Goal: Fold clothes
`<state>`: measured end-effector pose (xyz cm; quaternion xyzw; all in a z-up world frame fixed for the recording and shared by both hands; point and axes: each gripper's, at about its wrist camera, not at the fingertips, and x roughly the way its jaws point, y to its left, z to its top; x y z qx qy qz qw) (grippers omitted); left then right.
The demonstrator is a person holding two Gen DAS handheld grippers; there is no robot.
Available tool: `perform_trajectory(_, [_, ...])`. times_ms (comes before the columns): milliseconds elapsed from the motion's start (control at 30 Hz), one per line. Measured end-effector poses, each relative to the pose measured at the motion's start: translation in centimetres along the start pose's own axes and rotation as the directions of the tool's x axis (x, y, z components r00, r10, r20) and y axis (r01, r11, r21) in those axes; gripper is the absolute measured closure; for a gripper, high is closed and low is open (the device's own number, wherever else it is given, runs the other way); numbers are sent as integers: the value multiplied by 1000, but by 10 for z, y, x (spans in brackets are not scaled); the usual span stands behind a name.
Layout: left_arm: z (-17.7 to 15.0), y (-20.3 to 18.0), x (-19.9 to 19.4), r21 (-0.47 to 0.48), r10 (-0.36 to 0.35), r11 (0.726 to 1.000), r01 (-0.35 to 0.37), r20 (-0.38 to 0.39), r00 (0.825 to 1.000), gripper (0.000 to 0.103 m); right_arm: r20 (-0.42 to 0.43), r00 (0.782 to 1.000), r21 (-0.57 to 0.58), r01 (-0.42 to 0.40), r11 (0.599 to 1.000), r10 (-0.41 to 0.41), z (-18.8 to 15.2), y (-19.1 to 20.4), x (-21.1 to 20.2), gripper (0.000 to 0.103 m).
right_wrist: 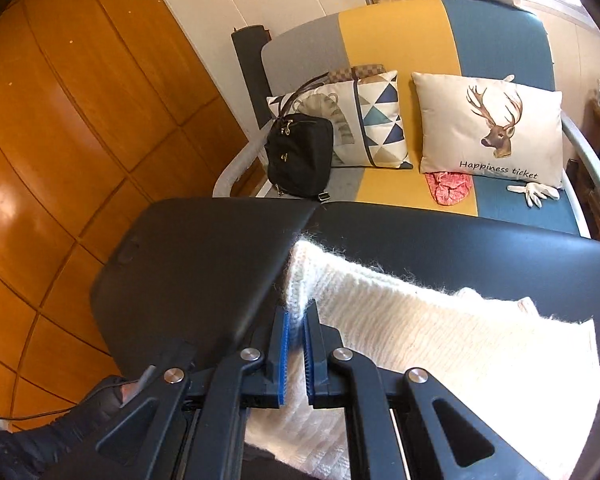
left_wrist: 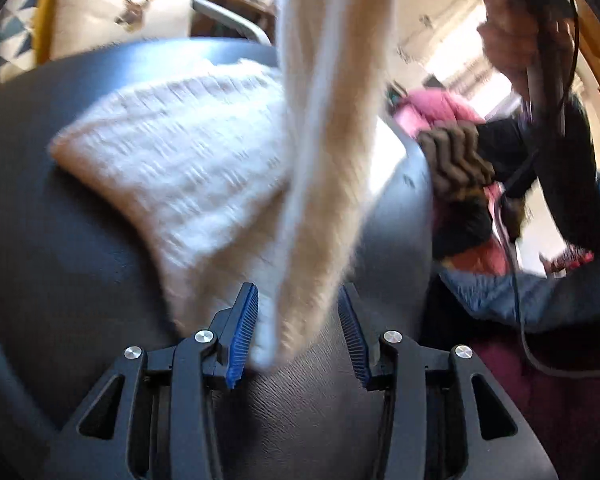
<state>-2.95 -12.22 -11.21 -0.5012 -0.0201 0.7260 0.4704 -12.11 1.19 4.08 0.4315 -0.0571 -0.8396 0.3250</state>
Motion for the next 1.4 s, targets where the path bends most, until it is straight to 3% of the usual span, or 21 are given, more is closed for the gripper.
perform_trajectory(33, [-3, -1, 1, 3, 2, 1000, -2, 2, 1000, 59, -1, 1000, -3, 3, 1000, -3, 1, -1, 0, 98])
perform_trajectory(100, [-10, 0, -1, -3, 22, 1000, -22, 9, 1000, 79, -4, 1000, -3, 10, 1000, -10, 2, -2, 5, 98])
perform_trajectory(133, [-14, 2, -3, -16, 27, 1000, -27, 16, 1000, 84, -6, 1000, -2, 14, 1000, -14, 3, -3, 8, 98])
perform_trajectory(300, [-35, 10, -13, -93, 21, 996, -18, 40, 999, 84, -21, 1000, 14, 20, 1000, -20, 10, -10, 41, 98])
perform_trajectory(433, [-47, 6, -14, -112, 26, 993, -21, 47, 999, 87, -113, 994, 22, 16, 1000, -13, 20, -10, 98, 98])
perform_trajectory(500, [-54, 4, -14, -129, 24, 991, -17, 55, 998, 87, -216, 976, 64, -12, 998, 25, 18, -17, 138, 97])
perform_trajectory(567, [-59, 6, -18, -163, 16, 987, -6, 63, 998, 87, -321, 943, 144, -43, 989, 88, 13, -30, 178, 91])
perform_trajectory(633, [-63, 9, -22, -205, 10, 979, 5, 71, 997, 87, -356, 927, 212, -40, 976, 116, 9, -44, 196, 80])
perform_trajectory(667, [-65, 10, -25, -225, 10, 974, 7, 77, 997, 87, -369, 921, 243, -36, 969, 127, 6, -51, 204, 80])
perform_trajectory(767, [-73, 8, -36, -264, 35, 965, -7, 101, 994, 86, -317, 937, 247, -68, 966, 147, 8, -54, 182, 80])
perform_trajectory(833, [-72, 4, -39, -277, 41, 961, -3, 129, 991, 86, -292, 949, 197, -58, 979, 115, 9, -47, 162, 79])
perform_trajectory(933, [-70, 1, -43, -303, 48, 953, 3, 160, 986, 85, -313, 945, 147, -57, 988, 101, -1, -39, 152, 79])
perform_trajectory(1000, [-68, 3, -40, -337, 53, 941, 7, 167, 985, 74, -411, 911, 77, 1, 997, 31, -19, -32, 166, 79])
perform_trajectory(1067, [-66, 6, -37, -372, 58, 928, 10, 173, 983, 69, -543, 839, 34, -3, 999, 21, -46, -26, 187, 78])
perform_trajectory(1100, [-65, 7, -35, -389, 61, 921, 12, 176, 982, 69, -538, 843, 7, -5, 1000, 8, -52, -23, 188, 78])
perform_trajectory(1167, [-69, 2, -33, -392, 79, 920, -14, 150, 986, 69, -492, 870, 24, -18, 1000, 27, -48, -23, 170, 78])
perform_trajectory(1233, [-80, -3, -36, -402, 89, 915, -35, 118, 989, 69, -425, 897, 94, -84, 992, 117, -44, -26, 143, 77])
perform_trajectory(1300, [-85, -6, -45, -428, 103, 903, -33, 141, 985, 69, -389, 910, 102, -114, 988, 145, -52, -27, 118, 76])
perform_trajectory(1400, [-78, -15, -65, -442, 123, 897, 5, 260, 958, 69, -325, 943, 60, -49, 997, 66, -78, -30, 85, 69])
